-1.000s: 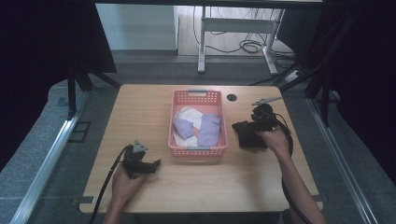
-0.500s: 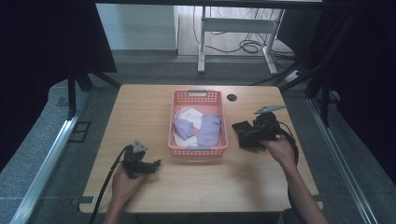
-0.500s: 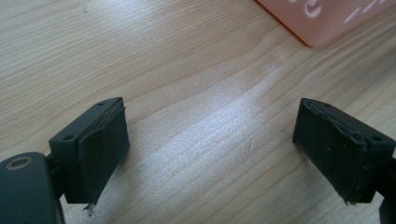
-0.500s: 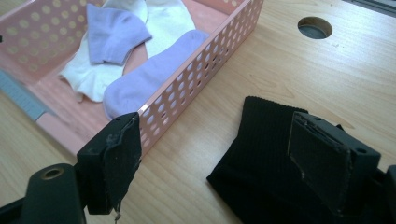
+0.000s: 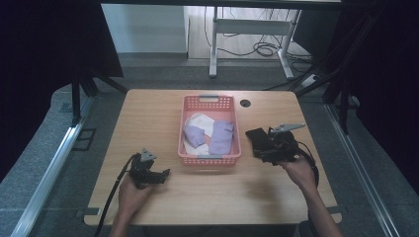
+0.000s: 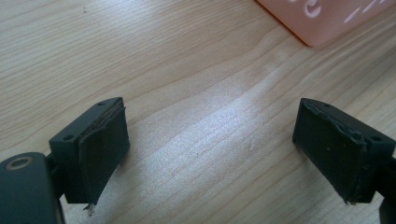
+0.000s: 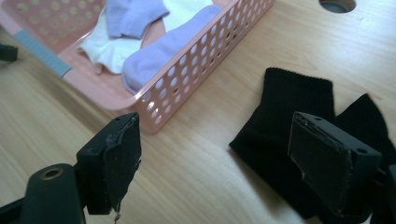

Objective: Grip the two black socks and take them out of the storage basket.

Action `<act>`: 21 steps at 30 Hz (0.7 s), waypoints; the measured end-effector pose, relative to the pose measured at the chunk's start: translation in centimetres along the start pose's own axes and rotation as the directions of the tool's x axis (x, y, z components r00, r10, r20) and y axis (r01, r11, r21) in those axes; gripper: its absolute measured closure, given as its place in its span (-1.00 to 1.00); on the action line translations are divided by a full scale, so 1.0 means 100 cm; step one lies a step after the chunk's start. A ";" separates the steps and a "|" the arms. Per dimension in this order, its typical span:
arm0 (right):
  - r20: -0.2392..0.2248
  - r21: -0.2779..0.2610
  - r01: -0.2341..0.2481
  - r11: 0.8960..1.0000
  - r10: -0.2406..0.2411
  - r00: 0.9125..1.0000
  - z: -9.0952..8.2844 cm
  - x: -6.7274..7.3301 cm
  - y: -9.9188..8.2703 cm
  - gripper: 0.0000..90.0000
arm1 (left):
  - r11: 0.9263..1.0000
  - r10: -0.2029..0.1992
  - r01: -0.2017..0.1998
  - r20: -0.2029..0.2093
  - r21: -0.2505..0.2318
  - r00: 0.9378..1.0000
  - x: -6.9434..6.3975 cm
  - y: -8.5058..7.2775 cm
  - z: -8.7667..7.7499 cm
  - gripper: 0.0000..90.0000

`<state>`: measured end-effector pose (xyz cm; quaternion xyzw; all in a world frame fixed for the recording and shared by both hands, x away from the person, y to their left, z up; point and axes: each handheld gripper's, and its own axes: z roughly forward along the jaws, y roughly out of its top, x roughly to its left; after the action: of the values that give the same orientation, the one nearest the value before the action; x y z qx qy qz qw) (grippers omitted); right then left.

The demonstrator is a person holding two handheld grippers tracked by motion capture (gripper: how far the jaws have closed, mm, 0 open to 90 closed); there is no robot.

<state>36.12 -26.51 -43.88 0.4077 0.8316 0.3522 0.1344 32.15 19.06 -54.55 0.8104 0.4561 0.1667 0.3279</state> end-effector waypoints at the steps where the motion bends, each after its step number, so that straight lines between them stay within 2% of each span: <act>1: -0.004 -0.002 -0.003 1.000 0.003 1.000 0.000 0.001 -0.002 -0.60 | 1.000 0.000 0.000 0.000 0.000 1.000 0.000 0.000 0.000 -0.77; 7: -0.031 0.001 -0.007 1.000 0.007 0.999 0.001 0.010 -0.016 -0.60 | 1.000 -0.003 0.003 0.000 0.001 1.000 0.000 0.000 0.000 -0.77; 14: -0.021 0.008 0.006 1.000 -0.006 1.000 0.004 0.015 -0.030 -0.60 | 1.000 -0.005 0.005 0.000 -0.001 1.000 0.000 0.000 0.000 -0.77; 21: -0.054 0.020 -0.005 1.000 0.006 0.999 0.014 0.019 -0.044 -0.61 | 1.000 -0.007 0.007 0.000 -0.002 1.000 -0.001 0.000 0.000 -0.77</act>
<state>33.06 -26.20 -47.84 0.4016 0.8374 0.3551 0.1069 32.13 19.00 -54.56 0.8083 0.4589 0.1659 0.3294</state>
